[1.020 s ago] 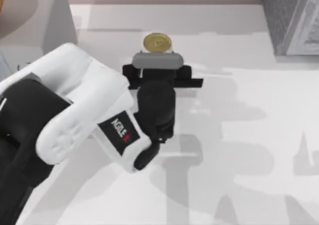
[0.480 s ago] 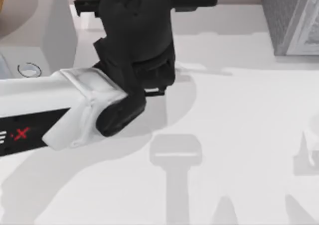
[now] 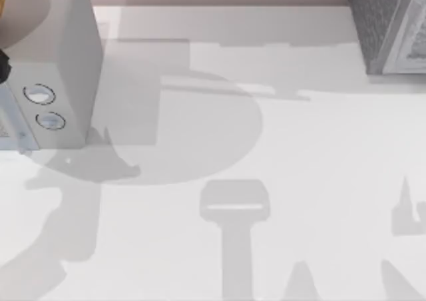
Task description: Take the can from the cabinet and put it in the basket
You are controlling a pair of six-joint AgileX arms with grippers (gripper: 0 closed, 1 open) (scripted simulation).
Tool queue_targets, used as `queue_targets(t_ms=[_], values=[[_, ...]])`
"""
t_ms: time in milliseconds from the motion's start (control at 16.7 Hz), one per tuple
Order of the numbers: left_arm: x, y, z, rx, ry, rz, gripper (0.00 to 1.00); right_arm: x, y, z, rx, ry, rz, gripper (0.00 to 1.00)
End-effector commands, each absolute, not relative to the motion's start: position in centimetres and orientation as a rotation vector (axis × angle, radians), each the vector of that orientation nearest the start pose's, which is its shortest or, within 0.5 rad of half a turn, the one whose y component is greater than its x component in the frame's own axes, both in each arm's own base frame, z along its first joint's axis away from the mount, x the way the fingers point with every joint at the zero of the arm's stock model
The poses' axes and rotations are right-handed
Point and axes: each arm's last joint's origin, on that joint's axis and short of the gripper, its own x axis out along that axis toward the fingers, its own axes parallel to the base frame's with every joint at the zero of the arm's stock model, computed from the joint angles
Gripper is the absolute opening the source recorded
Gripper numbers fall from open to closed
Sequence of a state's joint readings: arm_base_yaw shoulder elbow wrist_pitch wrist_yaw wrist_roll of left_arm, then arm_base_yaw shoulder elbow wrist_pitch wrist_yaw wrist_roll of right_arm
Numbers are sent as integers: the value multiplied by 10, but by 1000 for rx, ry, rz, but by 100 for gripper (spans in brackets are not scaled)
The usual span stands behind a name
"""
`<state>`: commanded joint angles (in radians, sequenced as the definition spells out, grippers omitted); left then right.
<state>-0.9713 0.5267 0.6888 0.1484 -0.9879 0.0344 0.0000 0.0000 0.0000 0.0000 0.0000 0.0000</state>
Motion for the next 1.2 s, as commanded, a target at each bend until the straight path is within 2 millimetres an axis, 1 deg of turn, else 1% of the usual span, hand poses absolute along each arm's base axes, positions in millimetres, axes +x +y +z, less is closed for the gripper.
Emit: queue_targets(t_ms=[120,240,420,540,600,960,1080,1200], values=[[67,-55,325,-210,-133,8,0,106,-1,160,0,0,0,100],[58,-44,288,-159,-93,-1,0,106,-1,160,0,0,0,100],[55,-41,240,-59,-32,2,0,106,-1,160,0,0,0,100],[55,-41,221,-11,-7,9,0,106,-1,160,0,0,0,100],[55,-41,217,0,-2,11,0,106,-1,160,0,0,0,100],[55,-42,215,10,3,13,0,106,-1,160,0,0,0,100],[56,-42,219,12,5,9,0,106,-1,160,0,0,0,100],[60,-43,230,11,9,-7,0,106,-1,160,0,0,0,100]])
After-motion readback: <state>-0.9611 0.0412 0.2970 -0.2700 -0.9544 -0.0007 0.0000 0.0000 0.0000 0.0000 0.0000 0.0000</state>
